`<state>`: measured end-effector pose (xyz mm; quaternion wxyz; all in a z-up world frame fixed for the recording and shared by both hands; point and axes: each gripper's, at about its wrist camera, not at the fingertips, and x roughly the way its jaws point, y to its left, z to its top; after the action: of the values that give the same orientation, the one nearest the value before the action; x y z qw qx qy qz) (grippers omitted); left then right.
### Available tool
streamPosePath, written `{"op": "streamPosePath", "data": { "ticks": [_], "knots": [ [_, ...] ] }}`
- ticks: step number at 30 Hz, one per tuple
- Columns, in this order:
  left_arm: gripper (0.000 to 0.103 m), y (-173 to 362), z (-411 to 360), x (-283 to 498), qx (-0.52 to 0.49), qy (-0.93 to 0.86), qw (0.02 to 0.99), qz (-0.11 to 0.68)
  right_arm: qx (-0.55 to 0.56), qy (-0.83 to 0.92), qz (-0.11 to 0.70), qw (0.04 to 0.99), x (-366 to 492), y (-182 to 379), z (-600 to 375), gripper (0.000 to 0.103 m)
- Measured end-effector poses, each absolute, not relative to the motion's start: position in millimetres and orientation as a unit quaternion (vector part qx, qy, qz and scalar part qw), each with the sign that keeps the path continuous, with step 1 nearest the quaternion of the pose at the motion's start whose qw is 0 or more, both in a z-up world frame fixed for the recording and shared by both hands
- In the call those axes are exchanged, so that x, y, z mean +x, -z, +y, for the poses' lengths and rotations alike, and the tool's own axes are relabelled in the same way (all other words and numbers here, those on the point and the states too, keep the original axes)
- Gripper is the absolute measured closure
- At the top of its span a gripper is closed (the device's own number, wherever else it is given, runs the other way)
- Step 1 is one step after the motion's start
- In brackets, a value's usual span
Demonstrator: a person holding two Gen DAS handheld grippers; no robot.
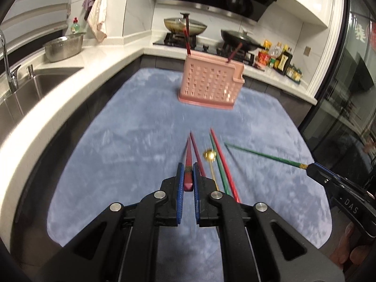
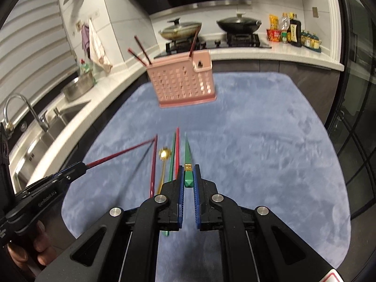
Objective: Organize utensils
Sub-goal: 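Lift both chopsticks and carry them over the pink basket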
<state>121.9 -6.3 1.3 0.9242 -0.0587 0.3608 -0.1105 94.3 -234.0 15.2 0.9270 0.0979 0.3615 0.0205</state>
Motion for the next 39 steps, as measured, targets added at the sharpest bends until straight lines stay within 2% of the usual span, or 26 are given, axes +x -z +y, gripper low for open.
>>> {"op": "streamPosePath", "data": {
  "ticks": [23,39],
  "knots": [
    [0.096,-90,-4,192,-0.063,0.119,0.947,0.291,0.135,-0.016,0.295,0.946,141,-87,-274,0.096],
    [0.096,-177,-28,271,-0.054,0.132,0.966,0.217,0.157,-0.059,0.227,0.959,243,-162,-295,0.096]
  ]
}}
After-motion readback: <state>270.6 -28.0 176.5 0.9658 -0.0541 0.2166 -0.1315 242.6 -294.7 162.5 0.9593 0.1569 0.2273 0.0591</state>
